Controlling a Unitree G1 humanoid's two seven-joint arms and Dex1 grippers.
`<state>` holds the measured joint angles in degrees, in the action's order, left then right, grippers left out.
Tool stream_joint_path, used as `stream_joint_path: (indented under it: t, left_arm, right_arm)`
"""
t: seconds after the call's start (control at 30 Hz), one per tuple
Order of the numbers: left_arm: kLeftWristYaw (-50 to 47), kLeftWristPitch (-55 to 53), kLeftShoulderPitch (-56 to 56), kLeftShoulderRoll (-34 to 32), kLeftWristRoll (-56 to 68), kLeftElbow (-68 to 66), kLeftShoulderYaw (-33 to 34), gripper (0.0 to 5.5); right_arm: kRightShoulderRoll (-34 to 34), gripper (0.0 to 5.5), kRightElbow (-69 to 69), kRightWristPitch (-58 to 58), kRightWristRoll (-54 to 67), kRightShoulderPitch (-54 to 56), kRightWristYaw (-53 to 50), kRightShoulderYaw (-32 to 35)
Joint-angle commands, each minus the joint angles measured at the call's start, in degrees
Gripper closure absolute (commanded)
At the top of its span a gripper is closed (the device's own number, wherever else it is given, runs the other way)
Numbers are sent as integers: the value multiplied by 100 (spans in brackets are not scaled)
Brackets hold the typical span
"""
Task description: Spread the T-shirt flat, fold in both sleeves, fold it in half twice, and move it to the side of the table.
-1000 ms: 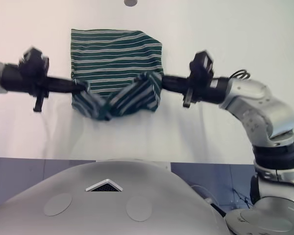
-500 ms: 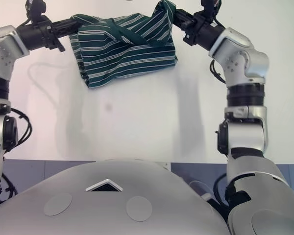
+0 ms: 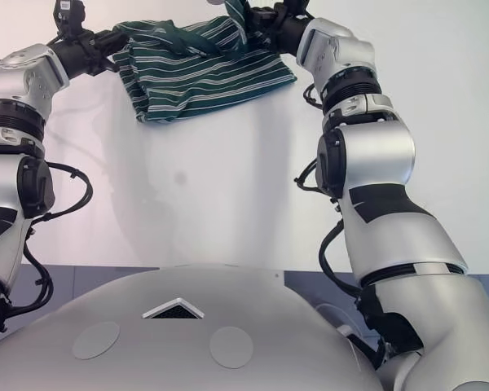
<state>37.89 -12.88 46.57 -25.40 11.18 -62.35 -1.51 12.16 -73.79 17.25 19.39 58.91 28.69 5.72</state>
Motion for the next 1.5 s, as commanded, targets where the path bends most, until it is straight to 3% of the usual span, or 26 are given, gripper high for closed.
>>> stream_joint_path:
  t: [0.03,0.13,0.23,0.33,0.47,0.7,0.83,0.97,1.13,1.27,1.4,1.5]
  left_arm:
    - [-520,454,-379,-221,-699,222,-276,477]
    - [-208,1123,-1078,-624,-634,1543,-35,477]
    - [716,811,-1694,-562,175,3596,88,515]
    - [1117,45,-1858,-393,235,4783,-516,549]
    - [846,410,-1959,-710,-1937,4267,-2182,549]
    - [2701,271,-3549,-2561,-1976,5745,-2534,549]
    - [2153,337,-3252,-2205,-2286,5360,-2518,549]
    - [1415,1000,-2062,-1568,-3202,3816,-3011,549]
    - [-114,2038,-78,-493,-4544,1524,-3755,549]
    - [-1108,3059,408,-66,-4297,757,-3309,549]
    - [-688,3866,-175,-540,-3381,1482,-2531,549]
    - [604,3344,-1182,-1035,-2503,3228,-2331,549]
  right_arm:
    - [189,448,-138,-118,100,153,-862,606]
    - [649,448,56,-298,121,-128,-760,913]
    - [656,509,895,-458,-433,-717,612,185]
    - [505,549,2297,-329,-740,-1629,1572,-641]
    - [383,549,2780,-577,-1765,-2407,1421,-1695]
    - [890,549,2439,-1282,-2913,-2759,786,-2403]
    - [1174,549,3624,-1212,-2817,-3316,1837,-2772]
    - [1641,549,6079,-133,-2084,-3930,3426,-3201]
    - [1354,549,7586,1123,-1085,-3994,3709,-3056]
    - [969,549,8040,2040,-209,-3920,3186,-2197]
    - [787,549,7888,2371,300,-3672,2428,-1185]
    - [873,549,7071,1744,-295,-3415,1903,-1230]
